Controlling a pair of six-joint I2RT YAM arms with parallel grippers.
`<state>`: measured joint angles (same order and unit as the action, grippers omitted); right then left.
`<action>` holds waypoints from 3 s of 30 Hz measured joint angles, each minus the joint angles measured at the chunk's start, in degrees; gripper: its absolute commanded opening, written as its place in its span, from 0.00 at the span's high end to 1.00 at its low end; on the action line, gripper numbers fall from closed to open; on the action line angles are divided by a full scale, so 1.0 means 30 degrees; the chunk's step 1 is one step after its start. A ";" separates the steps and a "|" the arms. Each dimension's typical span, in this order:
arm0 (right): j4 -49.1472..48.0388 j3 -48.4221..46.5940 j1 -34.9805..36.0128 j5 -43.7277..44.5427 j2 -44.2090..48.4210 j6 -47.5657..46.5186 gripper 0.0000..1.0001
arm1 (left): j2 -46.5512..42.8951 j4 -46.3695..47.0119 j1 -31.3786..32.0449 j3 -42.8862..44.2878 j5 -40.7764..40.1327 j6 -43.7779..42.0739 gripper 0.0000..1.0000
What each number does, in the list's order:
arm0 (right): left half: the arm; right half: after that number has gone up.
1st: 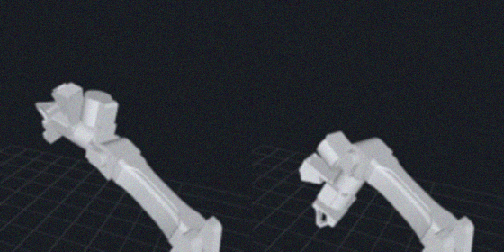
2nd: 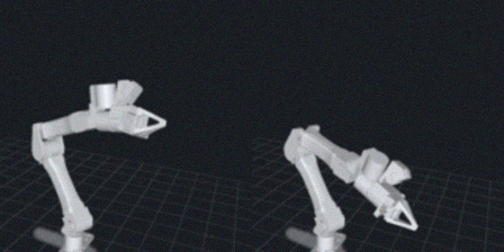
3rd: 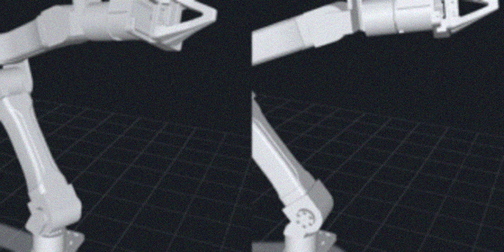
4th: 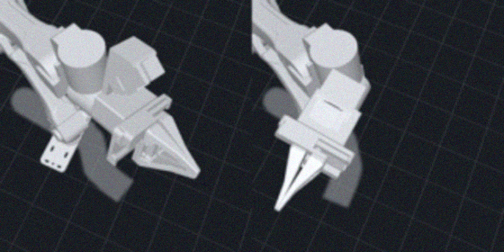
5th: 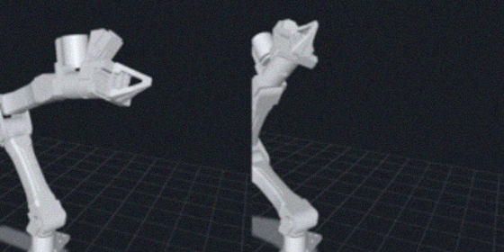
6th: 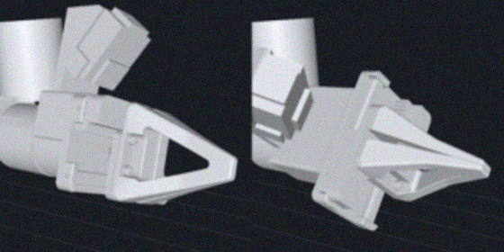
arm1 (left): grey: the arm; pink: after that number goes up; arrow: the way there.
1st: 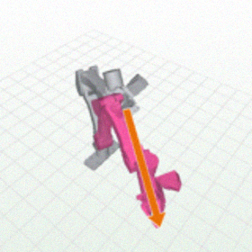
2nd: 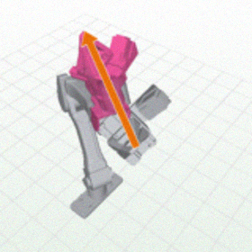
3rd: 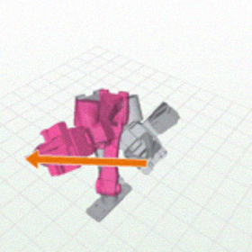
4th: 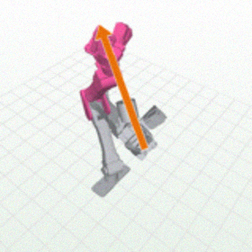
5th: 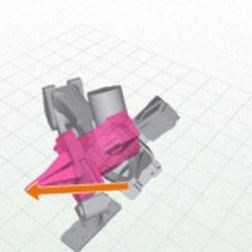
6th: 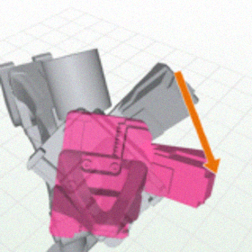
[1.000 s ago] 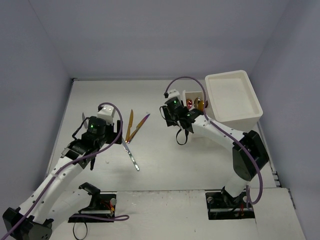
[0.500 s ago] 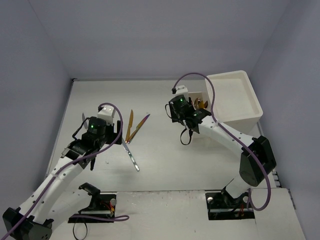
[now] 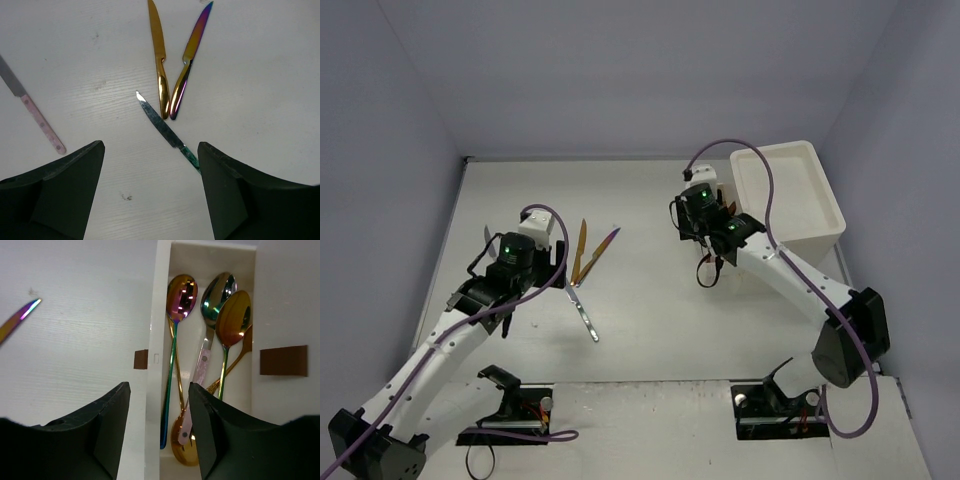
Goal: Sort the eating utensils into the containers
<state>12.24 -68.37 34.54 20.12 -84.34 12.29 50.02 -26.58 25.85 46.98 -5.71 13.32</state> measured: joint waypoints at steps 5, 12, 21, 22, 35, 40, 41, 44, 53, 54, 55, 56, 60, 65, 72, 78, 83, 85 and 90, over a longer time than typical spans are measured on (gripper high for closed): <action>0.0396 -0.1106 -0.0416 -0.0463 0.2434 -0.0653 0.49 | 0.2060 0.0906 0.0026 0.0321 0.2441 -0.0396 0.33; 0.0599 -0.2132 -0.3430 -0.0953 0.4580 -0.1534 0.48 | 0.7537 0.3217 0.1661 0.2691 0.5074 -0.1514 0.33; 0.1478 -0.2139 -0.6946 -0.3971 0.4463 -0.1856 0.58 | 1.4550 0.6747 0.3155 0.7106 0.7345 -0.2852 0.33; 0.1509 -0.2139 -0.7081 -0.4359 0.4324 -0.1804 0.59 | 1.5241 0.6982 0.3244 0.7610 0.7548 -0.3001 0.33; 0.1483 -0.2139 -0.7523 -0.7302 0.2206 -0.1510 0.77 | 2.0888 0.8944 0.3804 1.2224 1.0313 -0.4426 0.34; 0.1508 -0.2139 -0.7662 -0.7440 0.2179 -0.1520 1.00 | 2.2248 0.8973 0.4187 1.3463 1.1199 -0.5130 0.34; 0.1505 -0.2139 -0.7701 -0.7537 0.2179 -0.1549 1.00 | 2.2509 0.8983 0.4301 1.3772 1.1361 -0.5257 0.34; 0.1498 -0.2139 -0.7727 -0.7666 0.2179 -0.1539 1.00 | 2.3018 0.8721 0.4642 1.4633 1.1781 -0.5681 0.34; 0.1353 -0.2139 -0.7974 -0.7706 0.2080 -0.1472 1.00 | 2.4971 0.7359 0.4818 1.7542 1.2907 -0.6589 0.34; 0.1320 -0.2139 -0.8025 -0.7650 0.2065 -0.1469 1.00 | 2.5282 0.7272 0.4816 1.7906 1.3039 -0.6584 0.34; 0.1287 -0.2139 -0.8072 -0.7555 0.2055 -0.1469 1.00 | 2.5635 0.7187 0.4816 1.8335 1.3176 -0.6579 0.34; 0.1267 -0.2139 -0.8104 -0.7559 0.2048 -0.1407 1.00 | 2.6051 0.7451 0.4847 1.8809 1.3290 -0.6486 0.34; 0.1221 -0.2139 -0.8125 -0.7779 0.2013 -0.1161 1.00 | 2.7608 0.8937 0.5349 2.0618 1.3933 -0.5903 0.34; 0.1214 -0.2139 -0.8123 -0.8039 0.2004 -0.1047 1.00 | 2.7965 1.0152 0.6122 2.1205 1.5005 -0.5787 0.34; 0.1207 -0.2139 -0.8131 -0.8056 0.2004 -0.0974 1.00 | 2.8388 1.0386 0.6182 2.3060 1.6765 -0.5723 0.34; 0.1207 -0.2139 -0.8247 -0.7919 0.2004 -0.0981 1.00 | 3.0243 0.9970 0.5610 2.5740 1.8073 -0.4480 0.34; 0.1191 -0.2139 -0.8243 -0.8012 0.2004 -0.0944 1.00 | 2.9795 1.0746 0.5597 2.4234 1.7696 -0.4349 0.34; 0.1167 -0.2139 -0.8223 -0.8183 0.2004 -0.0858 1.00 | 2.8866 1.1318 0.5689 2.2467 1.7368 -0.4699 0.34; 0.1119 -0.2139 -0.8169 -0.8342 0.1965 -0.0650 1.00 | 2.6512 1.1801 0.5760 1.8780 1.7063 -0.5902 0.34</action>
<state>15.59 -74.78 10.04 -4.91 -78.44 10.34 129.56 8.83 43.13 103.32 45.48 -4.38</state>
